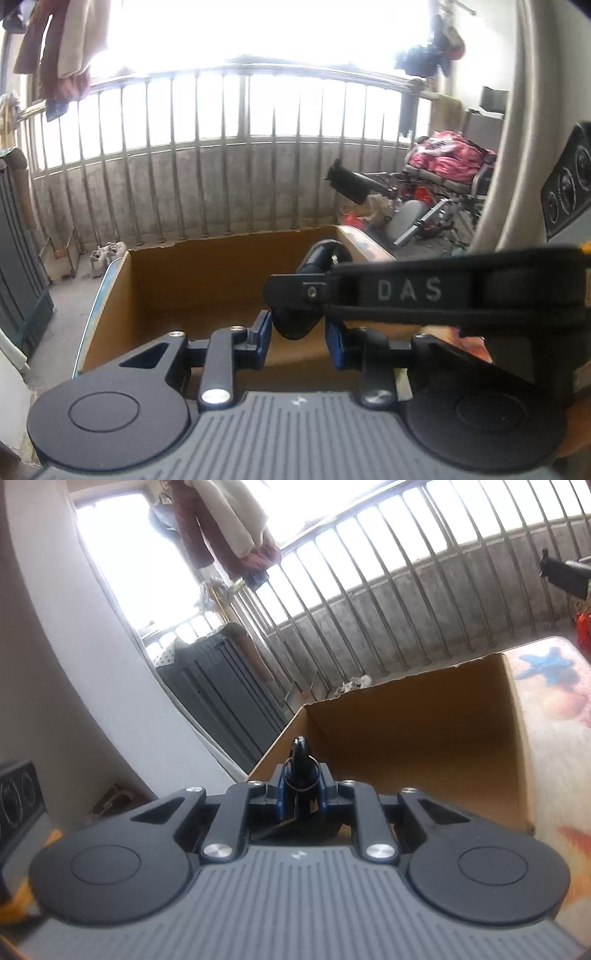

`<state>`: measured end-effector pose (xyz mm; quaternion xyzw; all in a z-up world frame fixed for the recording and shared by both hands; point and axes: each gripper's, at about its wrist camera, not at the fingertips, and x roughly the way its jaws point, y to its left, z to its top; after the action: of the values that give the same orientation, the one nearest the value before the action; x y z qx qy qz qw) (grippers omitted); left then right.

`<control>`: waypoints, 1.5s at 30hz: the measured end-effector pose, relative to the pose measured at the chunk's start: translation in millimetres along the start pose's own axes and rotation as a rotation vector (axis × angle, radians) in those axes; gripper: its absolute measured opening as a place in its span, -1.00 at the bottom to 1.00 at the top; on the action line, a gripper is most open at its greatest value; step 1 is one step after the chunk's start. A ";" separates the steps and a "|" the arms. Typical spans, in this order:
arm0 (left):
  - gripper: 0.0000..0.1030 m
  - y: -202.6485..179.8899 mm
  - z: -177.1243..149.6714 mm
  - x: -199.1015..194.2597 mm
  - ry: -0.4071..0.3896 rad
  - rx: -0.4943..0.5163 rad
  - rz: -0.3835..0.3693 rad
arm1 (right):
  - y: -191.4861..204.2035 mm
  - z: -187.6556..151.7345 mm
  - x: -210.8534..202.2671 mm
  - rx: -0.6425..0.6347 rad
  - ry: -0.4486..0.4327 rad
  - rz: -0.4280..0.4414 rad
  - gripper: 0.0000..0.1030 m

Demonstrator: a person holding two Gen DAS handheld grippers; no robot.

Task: Organize rigid objects
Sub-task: 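Carry the key fob into the cardboard box and open the right tool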

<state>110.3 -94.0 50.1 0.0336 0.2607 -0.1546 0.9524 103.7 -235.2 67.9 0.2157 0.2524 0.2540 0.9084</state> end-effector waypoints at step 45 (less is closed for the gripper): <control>0.23 67.0 17.1 -6.0 0.105 -0.178 0.001 | -74.6 103.9 88.7 0.191 0.365 0.000 0.49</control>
<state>134.7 -31.1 66.8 -0.0430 0.3230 -0.1281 0.9367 255.0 -270.0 79.2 0.2514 0.4356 0.2637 0.8231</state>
